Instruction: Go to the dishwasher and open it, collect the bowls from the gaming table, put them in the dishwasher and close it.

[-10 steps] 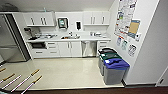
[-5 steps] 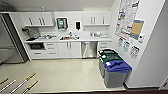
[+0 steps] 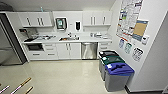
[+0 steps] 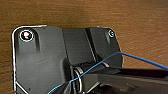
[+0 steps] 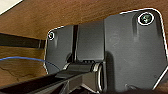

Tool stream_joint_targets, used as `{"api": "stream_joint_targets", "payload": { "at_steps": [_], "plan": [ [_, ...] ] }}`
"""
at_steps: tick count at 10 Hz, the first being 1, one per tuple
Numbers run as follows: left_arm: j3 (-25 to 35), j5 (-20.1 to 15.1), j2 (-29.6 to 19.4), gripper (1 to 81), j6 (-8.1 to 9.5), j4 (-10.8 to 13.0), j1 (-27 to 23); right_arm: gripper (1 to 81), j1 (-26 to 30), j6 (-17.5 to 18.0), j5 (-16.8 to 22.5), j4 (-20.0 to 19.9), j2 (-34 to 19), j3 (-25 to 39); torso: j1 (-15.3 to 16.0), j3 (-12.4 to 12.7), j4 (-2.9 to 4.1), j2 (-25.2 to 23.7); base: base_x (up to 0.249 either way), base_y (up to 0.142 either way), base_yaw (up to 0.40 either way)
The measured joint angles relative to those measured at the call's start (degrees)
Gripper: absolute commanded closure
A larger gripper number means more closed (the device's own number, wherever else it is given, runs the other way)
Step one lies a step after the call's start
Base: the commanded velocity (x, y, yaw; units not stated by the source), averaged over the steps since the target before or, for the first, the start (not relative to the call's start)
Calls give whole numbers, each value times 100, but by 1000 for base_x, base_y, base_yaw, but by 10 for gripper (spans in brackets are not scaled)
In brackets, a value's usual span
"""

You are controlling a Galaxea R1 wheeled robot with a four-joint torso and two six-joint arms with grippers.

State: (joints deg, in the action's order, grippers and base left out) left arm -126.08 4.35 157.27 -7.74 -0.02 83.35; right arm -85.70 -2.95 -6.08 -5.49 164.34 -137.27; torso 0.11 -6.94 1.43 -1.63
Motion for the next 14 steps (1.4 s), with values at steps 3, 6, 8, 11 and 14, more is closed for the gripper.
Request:
{"api": "stream_joint_targets", "payload": {
  "at_steps": [3, 6, 8, 11, 14],
  "plan": [
    [0, 2, -29, 10, 2, 0, 0, 10, 1, 0, 7, 1, 0, -11, -2, 0, 0, 0, 175, 0, 0],
    [2, 5, -11, 10, 2, 0, -13, 10, 15, 0, 5, 6, 11, -16, 0, 0, 0, 0, 184, 0, 0],
    [2, 0, -13, 10, 4, 0, 13, 10, 15, 0, 7, 11, 0, -16, -4, 0, 0, 0, 184, 0, 0],
    [0, 44, -10, 10, 4, 0, -2, 10, 17, 0, 7, 11, 11, -17, -2, 0, 0, 0, 184, 0, 0],
    [0, 85, 6, 10, 6, -2, 0, 10, 15, -2, 9, 12, -1, -52, 0, 0, 0, 0, 184, 0, 0]
  ]
}}
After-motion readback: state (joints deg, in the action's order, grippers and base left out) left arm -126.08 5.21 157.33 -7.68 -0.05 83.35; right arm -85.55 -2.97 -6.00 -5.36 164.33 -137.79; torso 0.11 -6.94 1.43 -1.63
